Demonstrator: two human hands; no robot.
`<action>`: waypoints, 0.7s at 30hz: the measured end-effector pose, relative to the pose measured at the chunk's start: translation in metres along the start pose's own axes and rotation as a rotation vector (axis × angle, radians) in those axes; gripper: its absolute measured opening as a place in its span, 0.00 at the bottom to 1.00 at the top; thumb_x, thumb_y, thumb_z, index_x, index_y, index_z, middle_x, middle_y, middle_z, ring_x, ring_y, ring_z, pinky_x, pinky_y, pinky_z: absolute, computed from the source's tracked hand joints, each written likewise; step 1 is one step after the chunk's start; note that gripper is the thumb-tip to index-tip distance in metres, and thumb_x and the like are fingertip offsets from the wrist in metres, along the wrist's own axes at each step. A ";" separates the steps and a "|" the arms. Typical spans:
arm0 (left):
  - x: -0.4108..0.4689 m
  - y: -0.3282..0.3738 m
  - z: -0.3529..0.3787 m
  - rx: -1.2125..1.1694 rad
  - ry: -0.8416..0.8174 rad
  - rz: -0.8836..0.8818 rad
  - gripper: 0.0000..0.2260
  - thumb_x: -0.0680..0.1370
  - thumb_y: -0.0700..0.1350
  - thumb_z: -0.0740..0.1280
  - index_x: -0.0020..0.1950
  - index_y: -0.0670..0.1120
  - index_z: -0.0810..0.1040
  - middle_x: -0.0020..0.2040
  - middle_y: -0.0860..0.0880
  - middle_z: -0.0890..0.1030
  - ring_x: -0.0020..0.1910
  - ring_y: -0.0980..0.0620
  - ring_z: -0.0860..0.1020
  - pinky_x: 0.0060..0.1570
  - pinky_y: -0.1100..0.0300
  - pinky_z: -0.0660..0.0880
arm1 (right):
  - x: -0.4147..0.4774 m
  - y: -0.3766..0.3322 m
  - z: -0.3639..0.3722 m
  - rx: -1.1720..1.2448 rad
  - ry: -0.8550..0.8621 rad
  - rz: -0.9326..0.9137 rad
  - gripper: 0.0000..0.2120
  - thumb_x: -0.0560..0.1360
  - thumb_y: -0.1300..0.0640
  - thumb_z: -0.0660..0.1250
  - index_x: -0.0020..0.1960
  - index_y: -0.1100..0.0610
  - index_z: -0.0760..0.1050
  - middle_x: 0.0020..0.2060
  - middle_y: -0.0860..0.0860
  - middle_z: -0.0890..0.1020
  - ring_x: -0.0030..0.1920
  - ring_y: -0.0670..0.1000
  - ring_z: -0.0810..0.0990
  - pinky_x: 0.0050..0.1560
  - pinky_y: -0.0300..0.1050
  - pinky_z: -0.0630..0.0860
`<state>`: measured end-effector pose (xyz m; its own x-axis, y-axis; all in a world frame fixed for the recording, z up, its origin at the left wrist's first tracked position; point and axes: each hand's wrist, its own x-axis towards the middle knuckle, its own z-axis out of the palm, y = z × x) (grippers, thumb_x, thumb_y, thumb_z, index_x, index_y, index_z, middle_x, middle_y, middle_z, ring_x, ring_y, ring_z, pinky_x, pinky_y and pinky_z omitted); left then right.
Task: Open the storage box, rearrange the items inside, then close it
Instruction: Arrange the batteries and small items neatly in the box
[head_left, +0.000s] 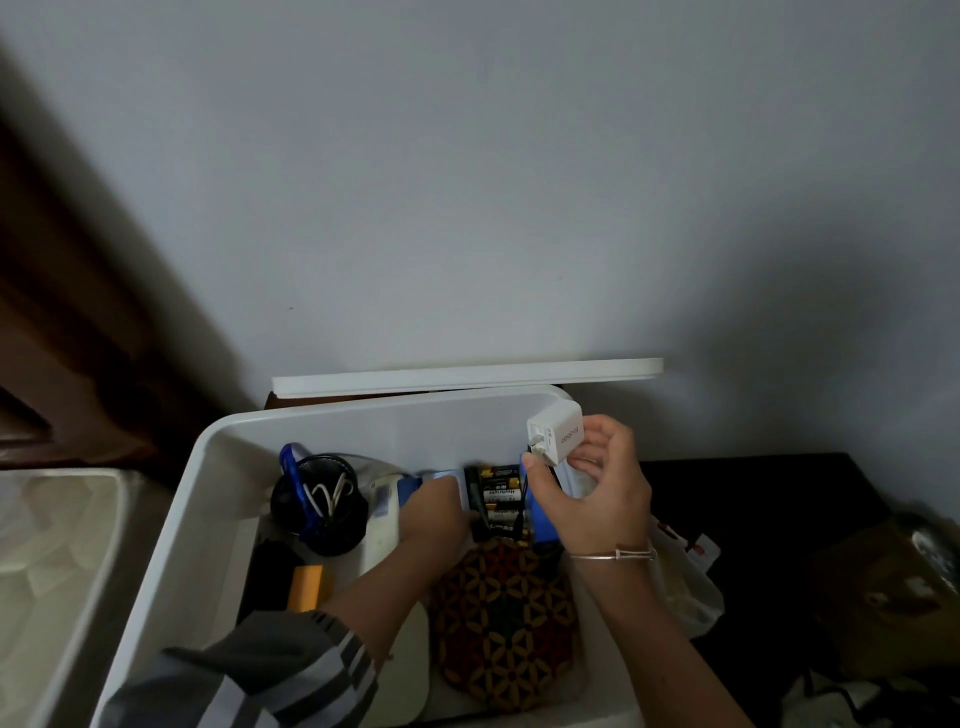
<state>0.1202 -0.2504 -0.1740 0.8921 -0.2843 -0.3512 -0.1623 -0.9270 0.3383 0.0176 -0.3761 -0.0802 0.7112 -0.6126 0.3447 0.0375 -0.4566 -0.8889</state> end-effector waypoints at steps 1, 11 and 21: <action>-0.002 0.001 -0.006 -0.043 0.002 0.007 0.10 0.76 0.50 0.70 0.42 0.43 0.76 0.44 0.46 0.80 0.42 0.50 0.79 0.38 0.59 0.70 | 0.000 -0.001 0.000 0.001 -0.001 0.000 0.29 0.62 0.51 0.78 0.59 0.55 0.70 0.48 0.40 0.77 0.49 0.37 0.78 0.46 0.23 0.72; -0.062 -0.038 -0.092 -1.238 -0.448 -0.186 0.14 0.75 0.34 0.70 0.59 0.37 0.75 0.44 0.41 0.81 0.40 0.49 0.80 0.36 0.60 0.78 | 0.001 -0.001 0.002 -0.056 0.012 -0.043 0.28 0.63 0.56 0.79 0.58 0.59 0.70 0.47 0.48 0.77 0.43 0.44 0.78 0.43 0.24 0.72; -0.127 -0.112 -0.108 -1.624 -0.410 -0.186 0.20 0.72 0.32 0.67 0.64 0.44 0.76 0.49 0.37 0.82 0.42 0.44 0.81 0.45 0.49 0.79 | -0.015 -0.004 0.010 -0.176 -0.298 -0.110 0.27 0.63 0.56 0.78 0.58 0.57 0.70 0.48 0.51 0.79 0.47 0.49 0.79 0.47 0.45 0.78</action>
<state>0.0711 -0.0838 -0.0730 0.6445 -0.4907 -0.5864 0.7299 0.1664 0.6630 0.0140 -0.3589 -0.0845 0.8840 -0.3505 0.3092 0.0222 -0.6293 -0.7769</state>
